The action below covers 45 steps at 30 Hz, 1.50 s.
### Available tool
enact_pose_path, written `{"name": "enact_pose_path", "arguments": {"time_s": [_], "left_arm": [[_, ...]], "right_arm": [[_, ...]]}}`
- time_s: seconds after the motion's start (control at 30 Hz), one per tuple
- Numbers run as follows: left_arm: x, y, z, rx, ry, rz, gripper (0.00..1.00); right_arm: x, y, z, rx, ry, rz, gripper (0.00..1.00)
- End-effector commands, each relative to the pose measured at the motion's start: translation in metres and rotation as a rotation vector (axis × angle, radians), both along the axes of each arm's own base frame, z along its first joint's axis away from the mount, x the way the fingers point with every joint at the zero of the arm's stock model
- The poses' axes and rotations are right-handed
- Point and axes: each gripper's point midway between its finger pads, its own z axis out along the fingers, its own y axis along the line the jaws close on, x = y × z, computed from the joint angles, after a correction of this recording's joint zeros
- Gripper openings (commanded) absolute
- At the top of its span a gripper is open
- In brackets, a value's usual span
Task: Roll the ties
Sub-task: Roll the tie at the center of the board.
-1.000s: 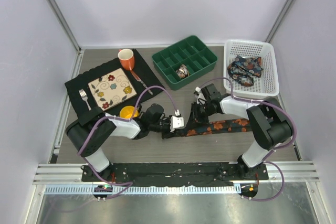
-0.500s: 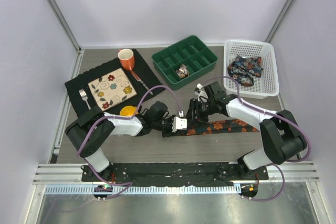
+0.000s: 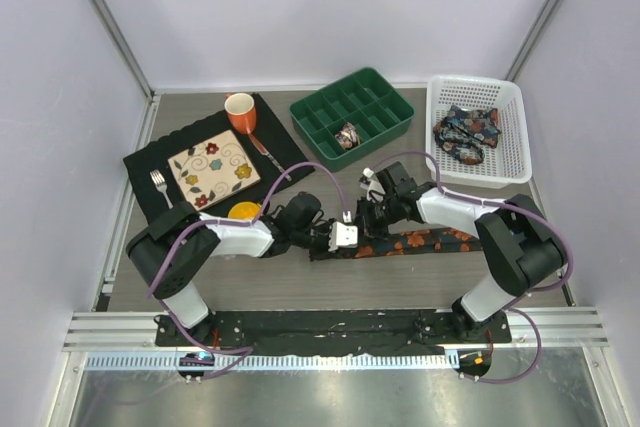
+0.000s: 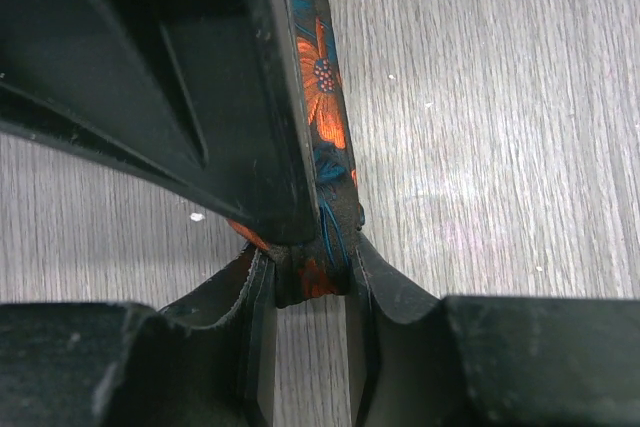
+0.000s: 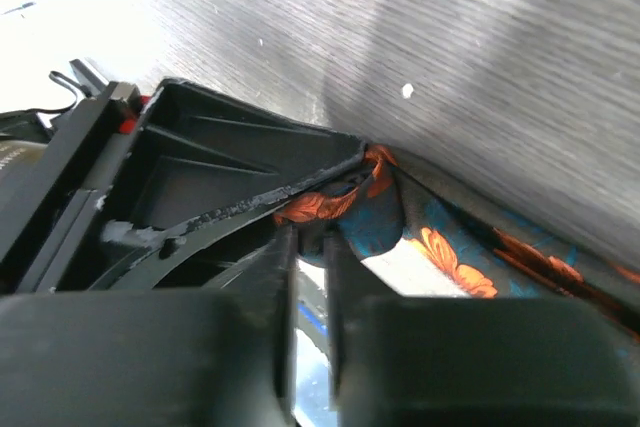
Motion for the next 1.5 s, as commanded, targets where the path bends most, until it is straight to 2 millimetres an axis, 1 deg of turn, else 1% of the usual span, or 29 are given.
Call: {"name": "enact_pose_path", "arguments": {"time_s": [0.0, 0.03, 0.07, 0.13, 0.17, 0.23, 0.27, 0.33, 0.5, 0.57, 0.6, 0.67, 0.7, 0.77, 0.8, 0.9, 1.0, 1.03, 1.07, 1.1, 1.13, 1.17, 1.2, 1.23, 1.27, 1.33, 1.37, 1.4, 1.47], "left_arm": [[-0.015, 0.033, -0.044, 0.182, 0.097, 0.047, 0.24], [-0.014, 0.031, -0.042, 0.172, 0.101, 0.055, 0.27], [-0.013, 0.03, -0.04, 0.16, 0.108, 0.061, 0.38], [-0.01, 0.023, -0.027, 0.094, 0.13, 0.085, 0.48], [-0.008, 0.02, -0.021, 0.065, 0.135, 0.094, 0.58], [-0.003, 0.012, -0.002, -0.025, 0.149, 0.113, 0.67], [-0.003, 0.011, 0.003, -0.05, 0.154, 0.116, 0.69], [0.001, 0.005, 0.019, -0.118, 0.131, 0.117, 0.73], [-0.002, -0.005, 0.035, -0.205, 0.153, 0.099, 0.73], [-0.003, -0.01, 0.032, -0.22, 0.192, 0.107, 0.76], [0.002, -0.016, 0.038, -0.256, 0.179, 0.106, 0.78], [0.004, -0.022, 0.029, -0.256, 0.197, 0.113, 0.81], [0.01, -0.027, 0.031, -0.274, 0.176, 0.131, 0.82], [0.012, -0.031, 0.02, -0.267, 0.176, 0.134, 0.82], [0.015, -0.033, 0.02, -0.279, 0.161, 0.127, 0.82], [0.013, -0.035, 0.006, -0.258, 0.155, 0.113, 0.77], [0.015, -0.034, -0.005, -0.232, 0.136, 0.13, 0.63], [0.017, -0.031, -0.007, -0.219, 0.114, 0.136, 0.51], [0.015, -0.024, -0.014, -0.18, 0.123, 0.148, 0.45], [0.015, -0.02, -0.007, -0.175, 0.106, 0.149, 0.4], [0.015, -0.014, -0.008, -0.152, 0.076, 0.141, 0.31], [0.005, 0.0, -0.017, -0.092, 0.106, 0.141, 0.27], [0.003, 0.007, -0.016, -0.071, 0.101, 0.142, 0.23], [0.003, 0.01, -0.002, -0.075, 0.071, 0.141, 0.17], [-0.003, 0.023, -0.01, -0.013, 0.078, 0.138, 0.15], [-0.004, 0.03, -0.004, 0.024, 0.077, 0.149, 0.14], [-0.006, 0.037, -0.008, 0.078, 0.096, 0.162, 0.16], [-0.005, 0.039, -0.007, 0.098, 0.102, 0.173, 0.27], [-0.005, 0.039, -0.001, 0.09, 0.105, 0.173, 0.4]], "right_arm": [[-0.005, -0.005, -0.013, -0.047, -0.029, 0.029, 0.01], [-0.007, -0.01, -0.019, -0.074, -0.027, 0.027, 0.01], [-0.008, -0.015, -0.022, -0.093, -0.025, 0.023, 0.01], [-0.012, -0.026, -0.034, -0.127, -0.013, 0.015, 0.01], [-0.008, -0.034, -0.038, -0.135, -0.004, -0.01, 0.01], [-0.009, -0.046, -0.047, -0.164, 0.009, -0.027, 0.01], [-0.004, -0.054, -0.049, -0.168, 0.014, -0.052, 0.01], [-0.004, -0.058, -0.052, -0.173, 0.021, -0.061, 0.01], [-0.006, -0.065, -0.056, -0.196, 0.025, -0.072, 0.01], [-0.008, -0.067, -0.058, -0.199, 0.028, -0.073, 0.01], [-0.009, -0.067, -0.059, -0.198, 0.029, -0.073, 0.01], [-0.01, -0.067, -0.061, -0.192, 0.031, -0.075, 0.01], [-0.01, -0.066, -0.06, -0.185, 0.033, -0.073, 0.01], [-0.009, -0.065, -0.06, -0.178, 0.034, -0.076, 0.01], [-0.009, -0.064, -0.059, -0.166, 0.035, -0.073, 0.01], [-0.008, -0.06, -0.057, -0.135, 0.034, -0.074, 0.01], [-0.004, -0.049, -0.051, -0.066, 0.031, -0.076, 0.01], [-0.005, -0.044, -0.047, -0.031, 0.038, -0.069, 0.01], [0.0, -0.039, -0.044, -0.003, 0.019, -0.074, 0.01], [0.001, -0.036, -0.042, 0.015, 0.028, -0.084, 0.01], [0.003, -0.033, -0.04, 0.041, 0.021, -0.085, 0.01], [0.004, -0.031, -0.039, 0.056, 0.02, -0.089, 0.01], [0.004, -0.029, -0.037, 0.073, 0.02, -0.091, 0.01], [0.002, -0.028, -0.039, 0.082, 0.049, -0.113, 0.01], [0.007, -0.024, -0.037, 0.113, 0.025, -0.112, 0.01], [0.006, -0.023, -0.043, 0.117, 0.041, -0.128, 0.01], [0.007, -0.023, -0.046, 0.113, 0.045, -0.133, 0.01], [0.006, -0.024, -0.05, 0.106, 0.05, -0.133, 0.01], [0.003, -0.026, -0.06, 0.084, 0.075, -0.133, 0.01]]}}
